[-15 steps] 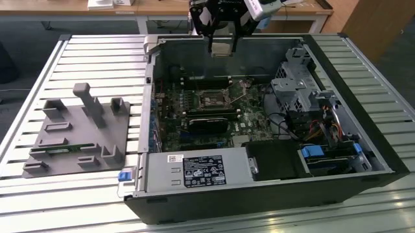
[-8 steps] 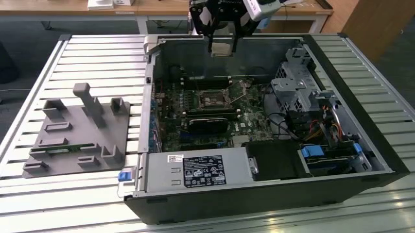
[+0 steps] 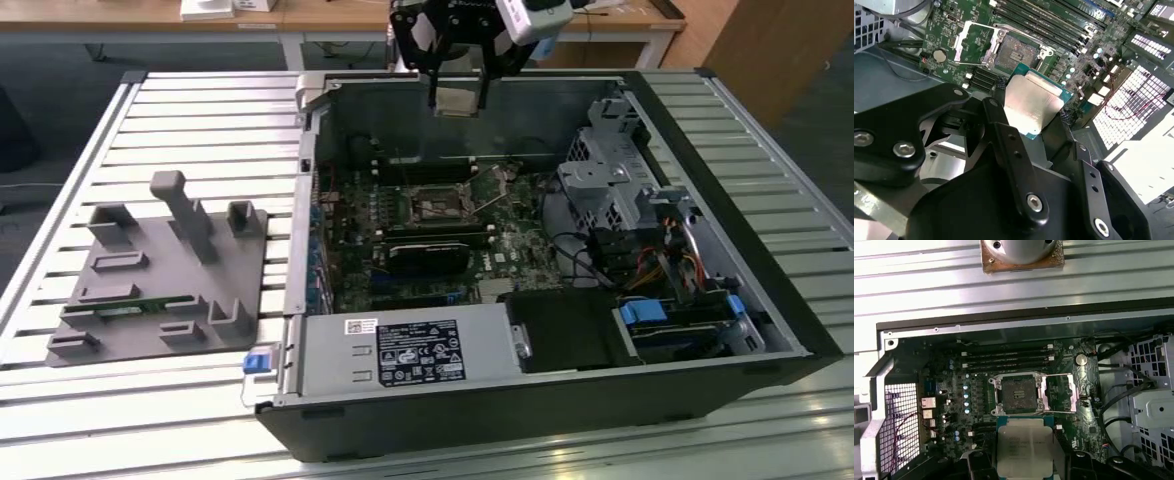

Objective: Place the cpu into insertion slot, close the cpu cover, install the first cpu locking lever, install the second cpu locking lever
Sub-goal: 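Place the cpu into insertion slot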

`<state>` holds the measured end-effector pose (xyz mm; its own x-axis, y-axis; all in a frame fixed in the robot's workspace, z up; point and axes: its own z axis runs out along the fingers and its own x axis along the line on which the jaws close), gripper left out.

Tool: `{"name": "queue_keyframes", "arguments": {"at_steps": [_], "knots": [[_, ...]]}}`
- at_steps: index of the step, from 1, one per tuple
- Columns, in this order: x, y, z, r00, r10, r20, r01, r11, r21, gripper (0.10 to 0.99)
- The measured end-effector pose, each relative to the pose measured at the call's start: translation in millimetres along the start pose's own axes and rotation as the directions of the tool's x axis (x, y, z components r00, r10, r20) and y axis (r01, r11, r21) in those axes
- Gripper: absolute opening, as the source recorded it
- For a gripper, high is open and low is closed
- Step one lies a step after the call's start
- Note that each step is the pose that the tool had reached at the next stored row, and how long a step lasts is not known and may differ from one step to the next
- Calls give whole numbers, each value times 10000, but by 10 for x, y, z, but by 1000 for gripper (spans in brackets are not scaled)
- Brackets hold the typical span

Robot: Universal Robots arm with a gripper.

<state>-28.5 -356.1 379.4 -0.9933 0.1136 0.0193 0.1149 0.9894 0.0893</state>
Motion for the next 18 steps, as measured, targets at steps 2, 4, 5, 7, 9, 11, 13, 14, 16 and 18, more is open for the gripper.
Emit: {"name": "queue_keyframes", "arguments": {"at_steps": [2,4,5,7,9,11,13,14,16,18], "knots": [[0,0,0,9999,117,11,-117,9999,-2,537],[0,0,1,9997,235,21,-235,9997,-5,537],[0,0,1,9996,296,27,-296,9996,-6,537],[0,0,2,9991,417,37,-417,9991,-9,537],[0,0,2,9985,539,48,-539,9985,-12,537],[1,0,3,9978,656,59,-656,9978,-15,537],[1,0,3,9970,768,68,-768,9970,-17,537],[1,0,3,9966,815,73,-815,9967,-19,537],[1,0,4,9958,913,81,-913,9958,-22,537],[1,-1,4,9948,1011,90,-1011,9949,-25,537]]}}
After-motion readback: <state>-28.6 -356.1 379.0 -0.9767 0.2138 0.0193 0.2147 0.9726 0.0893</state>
